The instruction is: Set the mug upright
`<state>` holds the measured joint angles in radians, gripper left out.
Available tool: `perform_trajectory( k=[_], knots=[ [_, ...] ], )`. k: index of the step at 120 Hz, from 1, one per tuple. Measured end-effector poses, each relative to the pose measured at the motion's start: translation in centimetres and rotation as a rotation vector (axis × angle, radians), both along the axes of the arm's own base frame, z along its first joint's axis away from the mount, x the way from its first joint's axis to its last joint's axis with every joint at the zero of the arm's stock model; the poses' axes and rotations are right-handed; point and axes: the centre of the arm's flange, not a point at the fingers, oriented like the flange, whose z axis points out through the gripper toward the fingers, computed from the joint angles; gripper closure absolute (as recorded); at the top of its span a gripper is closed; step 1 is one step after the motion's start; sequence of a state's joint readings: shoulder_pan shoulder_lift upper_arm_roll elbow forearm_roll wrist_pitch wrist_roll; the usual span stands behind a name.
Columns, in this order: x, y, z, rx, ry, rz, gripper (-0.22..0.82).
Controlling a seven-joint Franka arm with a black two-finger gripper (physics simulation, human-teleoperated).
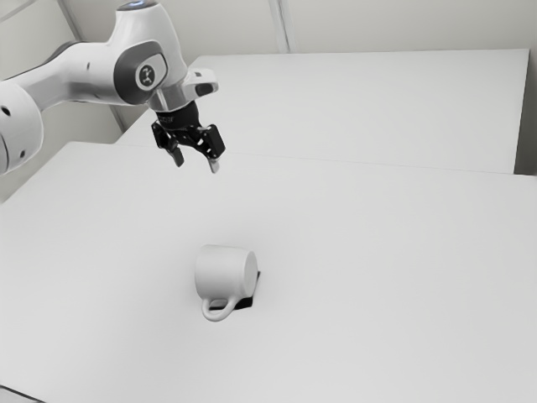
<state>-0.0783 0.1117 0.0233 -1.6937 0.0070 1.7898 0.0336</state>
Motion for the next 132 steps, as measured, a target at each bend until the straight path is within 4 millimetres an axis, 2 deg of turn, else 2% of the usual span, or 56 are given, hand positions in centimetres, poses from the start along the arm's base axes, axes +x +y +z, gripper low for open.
perform_trajectory(
  k=[15,34,51,63,72,91,108,132],
  knots=[
    [-0.3,0.9,-0.8,0.002,0.008,0.010,0.00],
    [-1.8,3.5,-6.9,-0.172,0.110,0.098,0.00],
    [-2.5,3.4,-10.4,-0.334,0.187,0.137,0.00],
    [-2.4,4.5,-12.5,-0.412,0.229,0.167,0.00],
    [-2.5,4.9,-13.5,-0.451,0.246,0.176,0.00],
    [-4.3,7.7,-15.7,-0.514,0.290,0.229,0.00],
    [-5.8,9.3,-17.2,-0.592,0.320,0.281,0.00],
    [-7.2,9.0,-19.0,-0.736,0.339,0.347,0.00]
  ],
)
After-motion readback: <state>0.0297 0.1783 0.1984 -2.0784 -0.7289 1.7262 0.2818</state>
